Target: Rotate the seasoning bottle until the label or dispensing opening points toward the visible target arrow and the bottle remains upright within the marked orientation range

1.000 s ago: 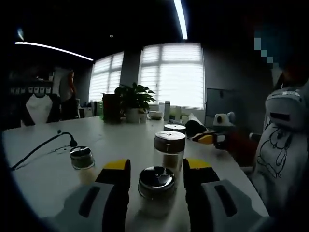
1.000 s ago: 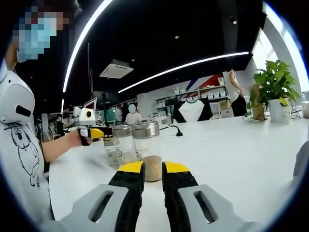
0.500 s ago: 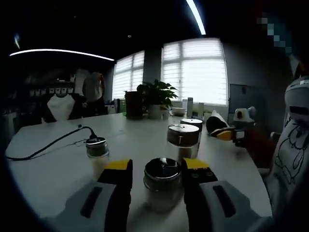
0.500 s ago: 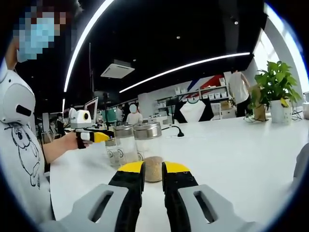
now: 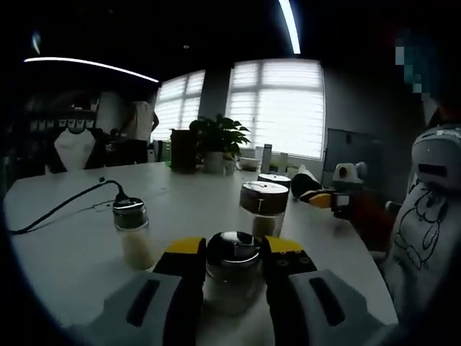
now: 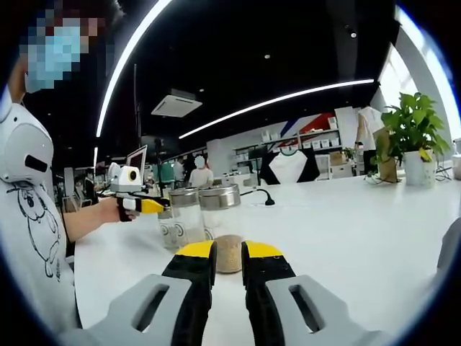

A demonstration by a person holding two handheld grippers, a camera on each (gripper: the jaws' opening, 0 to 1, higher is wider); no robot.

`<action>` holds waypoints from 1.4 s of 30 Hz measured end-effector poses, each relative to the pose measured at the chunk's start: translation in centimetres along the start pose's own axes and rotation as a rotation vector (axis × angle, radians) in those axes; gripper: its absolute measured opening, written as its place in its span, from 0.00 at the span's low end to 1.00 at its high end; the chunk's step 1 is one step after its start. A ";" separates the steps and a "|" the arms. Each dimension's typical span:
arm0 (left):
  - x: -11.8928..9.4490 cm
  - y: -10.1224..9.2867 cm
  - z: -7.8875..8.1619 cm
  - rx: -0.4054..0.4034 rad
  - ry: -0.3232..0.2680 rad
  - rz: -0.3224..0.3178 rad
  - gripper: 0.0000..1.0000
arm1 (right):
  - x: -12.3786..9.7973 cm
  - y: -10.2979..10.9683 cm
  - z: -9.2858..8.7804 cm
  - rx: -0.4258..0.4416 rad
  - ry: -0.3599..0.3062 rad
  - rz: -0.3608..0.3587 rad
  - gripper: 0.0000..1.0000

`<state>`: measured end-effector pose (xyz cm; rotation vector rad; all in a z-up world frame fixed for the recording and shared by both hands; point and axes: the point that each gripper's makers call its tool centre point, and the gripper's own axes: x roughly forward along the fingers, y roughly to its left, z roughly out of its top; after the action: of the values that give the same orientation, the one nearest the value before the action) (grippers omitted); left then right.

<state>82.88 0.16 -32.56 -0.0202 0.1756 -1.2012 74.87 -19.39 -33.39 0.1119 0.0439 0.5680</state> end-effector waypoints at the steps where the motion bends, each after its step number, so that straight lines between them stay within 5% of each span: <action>1: 0.0 0.0 0.0 0.004 0.004 -0.012 0.32 | 0.0 0.0 0.0 0.000 0.000 0.000 0.12; 6: 0.0 -0.2 -0.1 0.015 0.030 -0.070 0.32 | 0.0 -0.1 -0.2 0.003 0.000 0.000 0.12; 11: -0.1 -0.8 -0.2 0.014 0.034 -0.198 0.32 | -0.1 -0.1 -0.2 0.006 -0.001 -0.004 0.12; 23: 0.1 -0.9 -0.2 0.005 0.024 -0.251 0.33 | -0.2 0.1 -0.2 0.000 0.002 0.000 0.12; 33: 0.0 -0.8 -0.1 0.015 0.015 -0.244 0.34 | -0.4 0.1 0.0 -0.003 -0.006 -0.003 0.12; 37: -0.6 -0.2 2.0 -0.006 -0.070 -0.183 0.43 | -0.5 0.1 0.2 -0.004 -0.012 -0.004 0.12; 42: -1.6 0.2 2.5 0.047 -0.072 -0.095 0.41 | -0.6 0.2 0.1 -0.004 -0.011 -0.004 0.12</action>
<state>82.87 1.48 -29.89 -0.0309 0.0841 -1.2970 74.26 -19.62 -33.25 0.1114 0.0323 0.5630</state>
